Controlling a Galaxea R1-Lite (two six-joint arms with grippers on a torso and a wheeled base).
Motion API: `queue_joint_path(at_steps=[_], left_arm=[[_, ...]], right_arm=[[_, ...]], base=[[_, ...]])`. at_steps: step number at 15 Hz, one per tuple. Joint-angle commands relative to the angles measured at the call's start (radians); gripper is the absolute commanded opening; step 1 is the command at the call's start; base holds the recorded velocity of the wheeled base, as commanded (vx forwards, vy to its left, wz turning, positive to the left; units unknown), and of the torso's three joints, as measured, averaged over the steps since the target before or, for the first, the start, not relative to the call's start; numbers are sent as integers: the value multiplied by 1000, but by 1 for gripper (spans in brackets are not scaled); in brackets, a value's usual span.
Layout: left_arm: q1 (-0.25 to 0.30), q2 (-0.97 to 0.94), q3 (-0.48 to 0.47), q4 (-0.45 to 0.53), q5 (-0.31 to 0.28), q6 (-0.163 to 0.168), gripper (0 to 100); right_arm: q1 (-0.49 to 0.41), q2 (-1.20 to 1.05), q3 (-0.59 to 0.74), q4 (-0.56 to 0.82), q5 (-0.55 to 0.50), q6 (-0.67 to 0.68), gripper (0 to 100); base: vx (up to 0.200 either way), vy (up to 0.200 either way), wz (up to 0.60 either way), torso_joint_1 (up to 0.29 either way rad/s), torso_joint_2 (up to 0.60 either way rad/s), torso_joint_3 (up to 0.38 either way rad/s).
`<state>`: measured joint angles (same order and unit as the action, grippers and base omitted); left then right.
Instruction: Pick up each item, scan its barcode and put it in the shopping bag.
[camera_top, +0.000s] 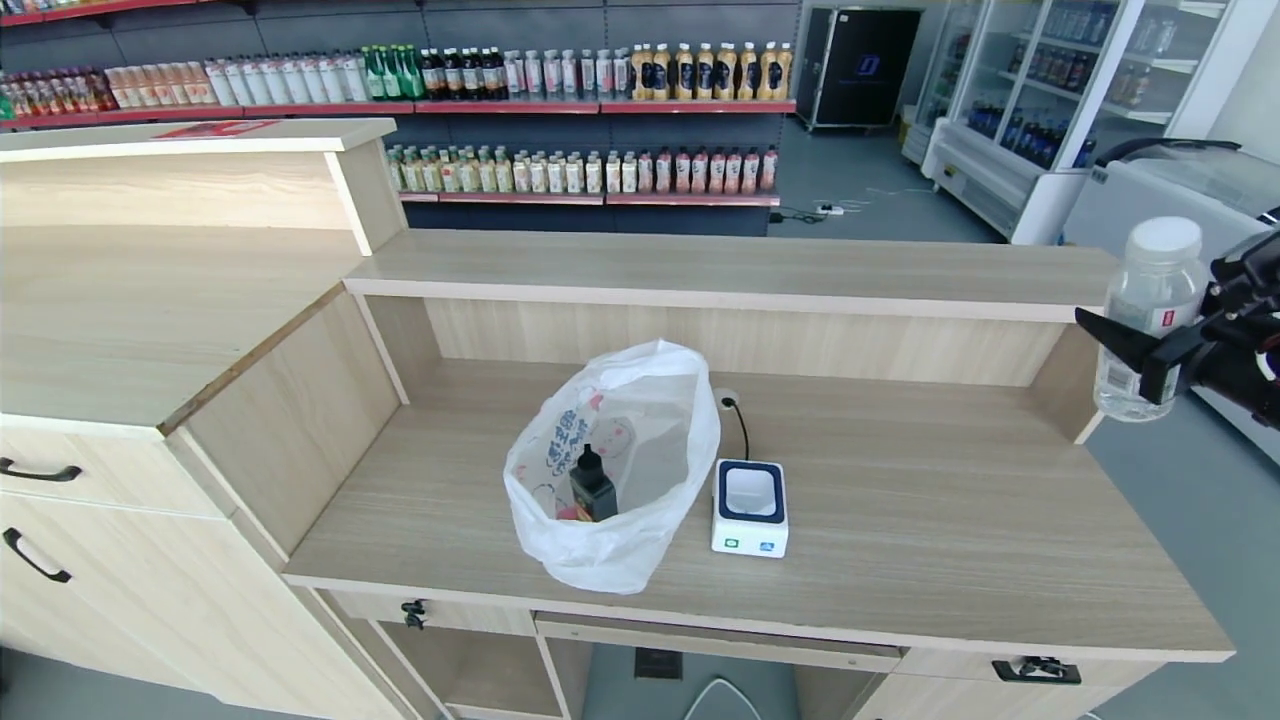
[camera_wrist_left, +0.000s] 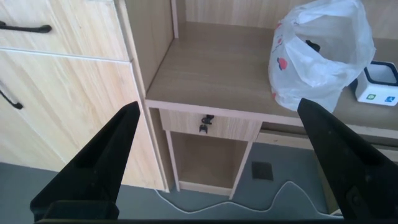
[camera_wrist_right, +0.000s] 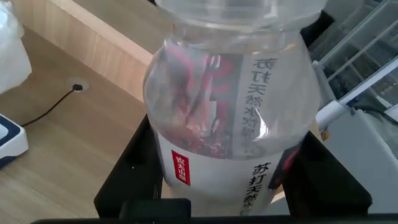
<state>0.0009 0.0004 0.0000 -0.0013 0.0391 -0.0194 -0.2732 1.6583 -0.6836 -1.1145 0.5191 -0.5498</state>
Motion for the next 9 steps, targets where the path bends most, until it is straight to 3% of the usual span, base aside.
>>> queue_joint_path(at_steps=[1,3,5,7,9], left_arm=[[1,0,0,0,1,-1,100],[1,0,0,1,1,-1,100],[1,0,0,0,1,-1,100],[1,0,0,0,-1,-1,100],[1,0,0,1,1,-1,100]], right_arm=[[5,8,7,4,-8,-2,0],[12,15,21,12,-2,-22,0],[14,52,21,27,19,-96,0],[15,95,18,4,107,-113,0],[15,169,9,-62,312,-125,0]], base=[[0,0,600,2,2,-7],[0,0,600,5,2,5],[0,0,0,0,0,0],[0,0,0,0,0,0],[0,0,0,0,0,0]])
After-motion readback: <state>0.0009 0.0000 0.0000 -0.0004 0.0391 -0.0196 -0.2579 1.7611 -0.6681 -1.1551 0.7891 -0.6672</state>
